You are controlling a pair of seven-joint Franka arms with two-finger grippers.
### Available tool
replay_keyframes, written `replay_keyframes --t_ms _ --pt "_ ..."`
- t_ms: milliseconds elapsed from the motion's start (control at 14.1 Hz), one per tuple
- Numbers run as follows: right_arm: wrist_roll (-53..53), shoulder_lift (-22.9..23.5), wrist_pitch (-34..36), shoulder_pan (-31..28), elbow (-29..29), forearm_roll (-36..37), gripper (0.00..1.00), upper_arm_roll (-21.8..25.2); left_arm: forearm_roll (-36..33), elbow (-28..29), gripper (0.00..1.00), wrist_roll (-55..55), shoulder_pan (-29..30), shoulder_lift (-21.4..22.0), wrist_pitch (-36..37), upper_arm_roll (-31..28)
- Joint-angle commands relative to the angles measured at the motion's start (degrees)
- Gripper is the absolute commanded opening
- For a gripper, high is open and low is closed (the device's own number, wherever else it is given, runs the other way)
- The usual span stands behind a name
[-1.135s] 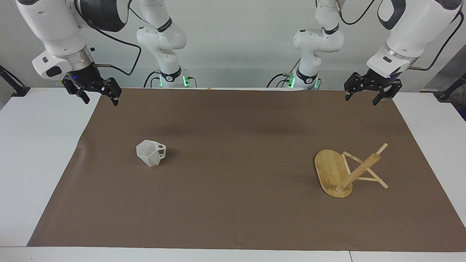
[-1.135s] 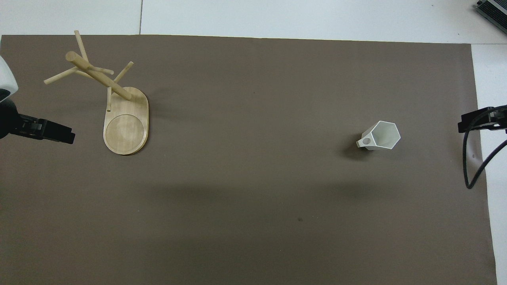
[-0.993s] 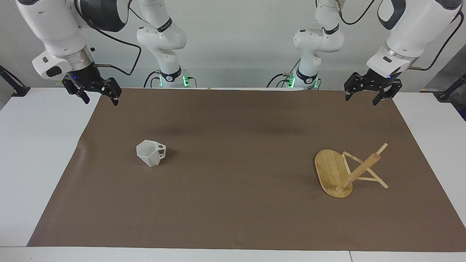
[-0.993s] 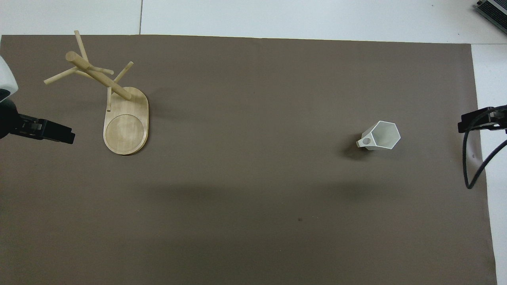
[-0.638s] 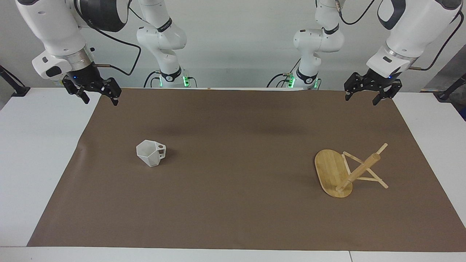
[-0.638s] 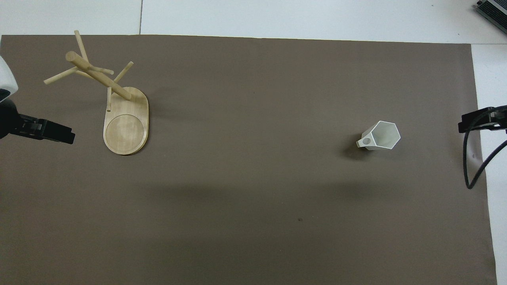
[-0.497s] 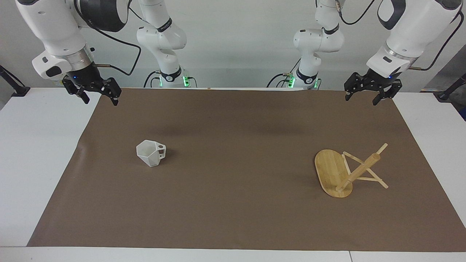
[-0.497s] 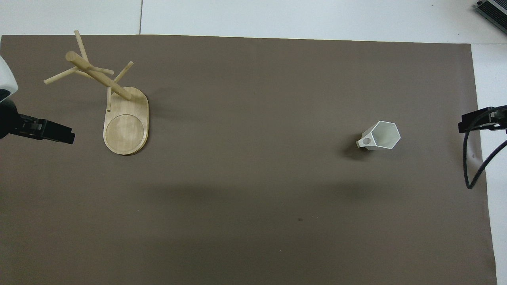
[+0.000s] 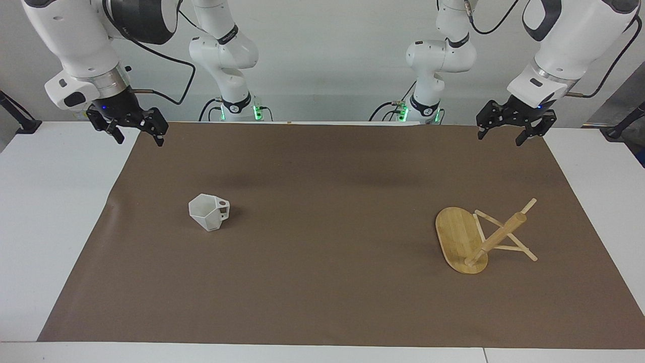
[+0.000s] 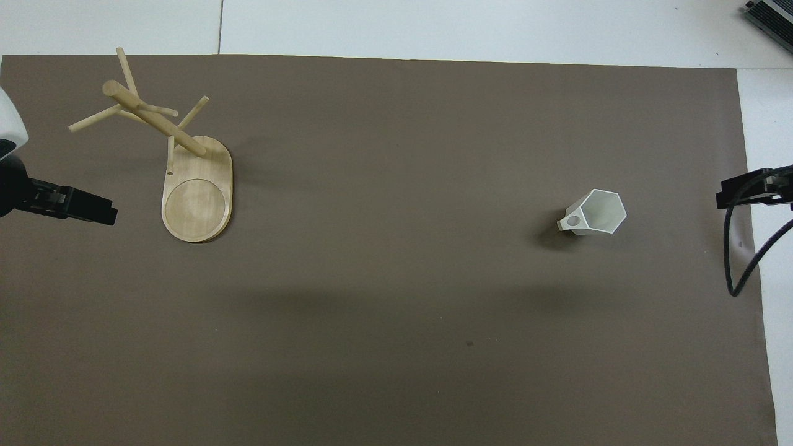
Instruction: Hang cup on rack
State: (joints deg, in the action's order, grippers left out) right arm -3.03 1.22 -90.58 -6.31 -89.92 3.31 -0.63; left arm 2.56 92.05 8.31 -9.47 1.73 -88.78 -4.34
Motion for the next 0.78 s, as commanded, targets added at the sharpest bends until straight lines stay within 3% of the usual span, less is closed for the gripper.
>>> replay_keyframes --t_ms 0,709 --pt "0.05 -2.00 -1.53 -0.19 -2.54 0.82 1.00 0.01 -1.24 1.20 1.00 -0.66 -0.37 1.25 0.37 -0.23" --pt "0.05 -2.09 -1.53 -0.19 -2.63 0.82 1.00 0.71 -1.24 1.11 1.00 -0.66 -0.37 1.25 0.37 -0.23"
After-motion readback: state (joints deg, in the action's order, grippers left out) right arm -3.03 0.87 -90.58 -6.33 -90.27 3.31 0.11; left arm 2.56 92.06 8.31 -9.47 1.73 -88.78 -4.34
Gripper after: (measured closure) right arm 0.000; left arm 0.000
